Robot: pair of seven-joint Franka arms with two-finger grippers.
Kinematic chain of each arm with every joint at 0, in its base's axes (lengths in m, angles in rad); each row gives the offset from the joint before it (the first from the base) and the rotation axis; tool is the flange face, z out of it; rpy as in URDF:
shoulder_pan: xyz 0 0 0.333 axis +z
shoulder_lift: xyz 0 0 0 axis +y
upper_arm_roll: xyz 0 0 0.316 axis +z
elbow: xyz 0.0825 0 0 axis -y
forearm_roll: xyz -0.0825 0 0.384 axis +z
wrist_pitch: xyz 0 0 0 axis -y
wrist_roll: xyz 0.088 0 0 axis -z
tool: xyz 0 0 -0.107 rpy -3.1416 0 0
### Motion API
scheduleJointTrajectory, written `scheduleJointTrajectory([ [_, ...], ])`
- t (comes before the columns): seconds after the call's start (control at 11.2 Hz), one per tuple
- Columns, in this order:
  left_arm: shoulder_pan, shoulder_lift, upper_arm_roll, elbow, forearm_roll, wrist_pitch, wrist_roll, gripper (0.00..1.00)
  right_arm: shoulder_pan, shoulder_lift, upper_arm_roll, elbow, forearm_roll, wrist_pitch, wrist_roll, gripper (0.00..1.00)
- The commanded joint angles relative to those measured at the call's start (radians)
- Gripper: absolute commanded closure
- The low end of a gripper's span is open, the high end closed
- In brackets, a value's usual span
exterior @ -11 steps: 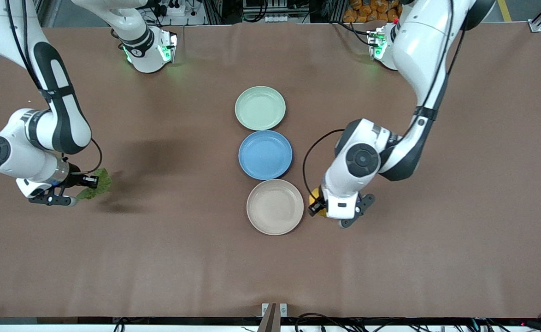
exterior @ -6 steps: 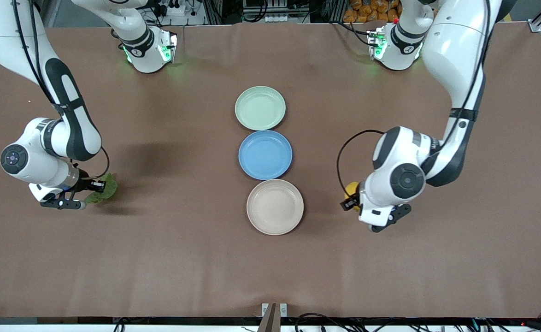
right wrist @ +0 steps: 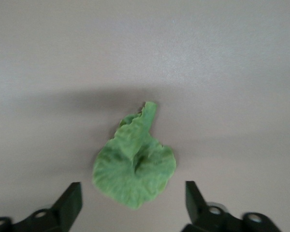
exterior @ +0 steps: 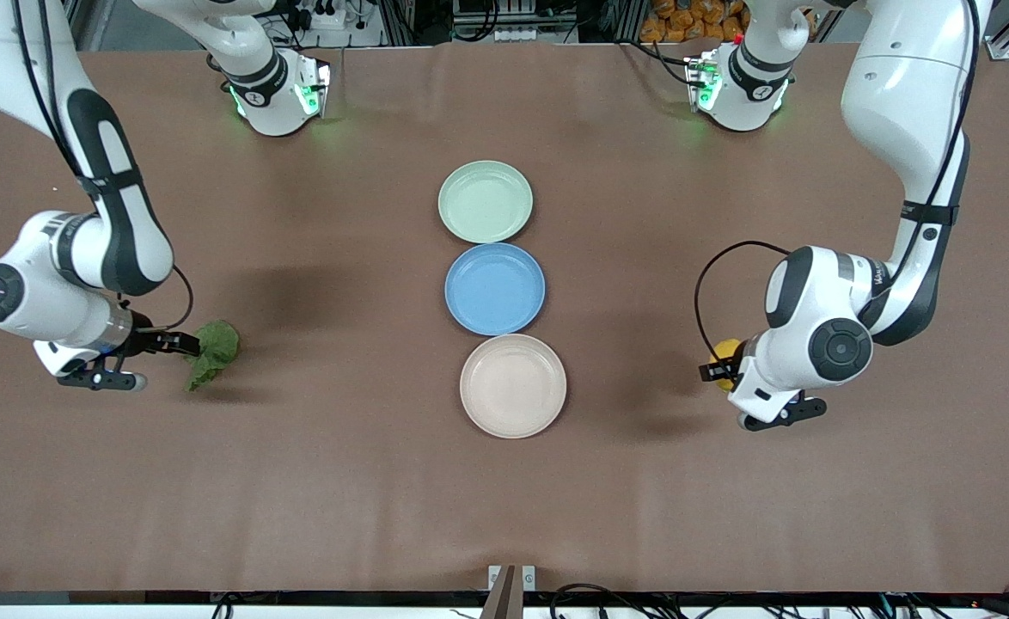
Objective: Pick lemon and lettuce from plates
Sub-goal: 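Open the right gripper and withdraw while the left gripper lowers the lemon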
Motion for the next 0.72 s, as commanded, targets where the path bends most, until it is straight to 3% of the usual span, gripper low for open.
scheduleJointTrajectory([
  [0.0, 0.049, -0.079, -0.015, -0.222, 0.085, 0.209, 0.041, 1.00, -0.005, -0.139, 0.006, 0.006, 0.015, -0.155, -0.007, 0.00],
  [0.18, 0.057, -0.072, -0.014, -0.240, 0.096, 0.223, 0.100, 0.99, -0.001, -0.178, 0.007, 0.026, 0.015, -0.228, -0.003, 0.00],
  [0.27, 0.072, -0.069, -0.015, -0.243, 0.096, 0.223, 0.163, 0.47, -0.001, -0.208, 0.009, 0.029, 0.015, -0.260, -0.001, 0.00],
  [0.36, 0.080, -0.070, -0.015, -0.244, 0.096, 0.222, 0.185, 0.19, -0.001, -0.233, 0.010, 0.041, 0.015, -0.303, -0.001, 0.00],
  [0.45, 0.080, -0.069, -0.015, -0.244, 0.096, 0.222, 0.192, 0.00, -0.001, -0.254, 0.015, 0.064, 0.015, -0.359, -0.001, 0.00],
  [0.63, 0.080, -0.081, -0.015, -0.243, 0.096, 0.211, 0.202, 0.00, -0.001, -0.285, 0.036, 0.101, 0.015, -0.450, -0.001, 0.00],
])
